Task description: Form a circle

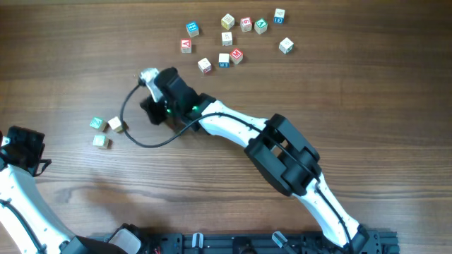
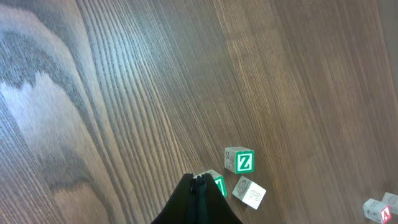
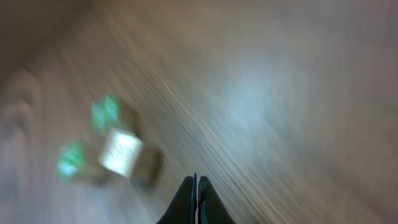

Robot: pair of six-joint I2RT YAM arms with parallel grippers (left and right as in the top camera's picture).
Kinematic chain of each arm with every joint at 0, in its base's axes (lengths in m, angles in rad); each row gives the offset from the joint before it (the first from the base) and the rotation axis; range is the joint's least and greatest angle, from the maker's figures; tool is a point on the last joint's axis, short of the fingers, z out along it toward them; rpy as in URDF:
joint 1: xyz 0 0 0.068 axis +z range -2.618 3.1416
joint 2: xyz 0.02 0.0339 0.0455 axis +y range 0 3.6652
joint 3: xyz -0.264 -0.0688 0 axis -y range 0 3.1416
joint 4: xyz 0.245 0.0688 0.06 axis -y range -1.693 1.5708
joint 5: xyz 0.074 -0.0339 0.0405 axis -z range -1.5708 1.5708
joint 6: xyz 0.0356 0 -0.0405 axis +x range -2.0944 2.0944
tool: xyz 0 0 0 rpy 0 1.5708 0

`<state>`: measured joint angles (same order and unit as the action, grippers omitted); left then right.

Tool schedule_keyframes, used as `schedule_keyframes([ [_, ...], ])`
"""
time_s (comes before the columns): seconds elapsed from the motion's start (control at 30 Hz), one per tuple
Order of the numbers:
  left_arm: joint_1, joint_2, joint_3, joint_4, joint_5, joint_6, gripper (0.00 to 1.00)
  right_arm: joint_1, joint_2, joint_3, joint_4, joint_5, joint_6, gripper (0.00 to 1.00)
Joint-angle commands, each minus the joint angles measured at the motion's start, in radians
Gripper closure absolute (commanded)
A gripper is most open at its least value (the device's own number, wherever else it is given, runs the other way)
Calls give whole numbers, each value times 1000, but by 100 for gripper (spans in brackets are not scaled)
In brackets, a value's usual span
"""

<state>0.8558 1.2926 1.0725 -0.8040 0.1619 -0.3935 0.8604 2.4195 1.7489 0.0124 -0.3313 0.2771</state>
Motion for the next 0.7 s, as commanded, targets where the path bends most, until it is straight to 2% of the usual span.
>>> schedule_keyframes([
  [0.0, 4, 5, 7, -2, 12, 20, 96, -17, 29, 14, -60, -60, -131, 96],
  [0.13, 4, 5, 7, -1, 12, 19, 96, -22, 29, 28, -105, -86, -259, 96],
  [0.27, 4, 5, 7, -9, 13, -32, 96, -21, 36, 27, -158, 7, -390, 96],
  [0.43, 4, 5, 7, -16, 13, -34, 96, 14, 38, 68, -167, -80, -378, 96],
  [0.53, 4, 5, 7, -17, 16, -34, 96, 27, 51, 84, -89, -90, -266, 96],
  [0.67, 4, 5, 7, -19, 28, -34, 96, 31, 107, 102, -39, -96, -248, 96],
])
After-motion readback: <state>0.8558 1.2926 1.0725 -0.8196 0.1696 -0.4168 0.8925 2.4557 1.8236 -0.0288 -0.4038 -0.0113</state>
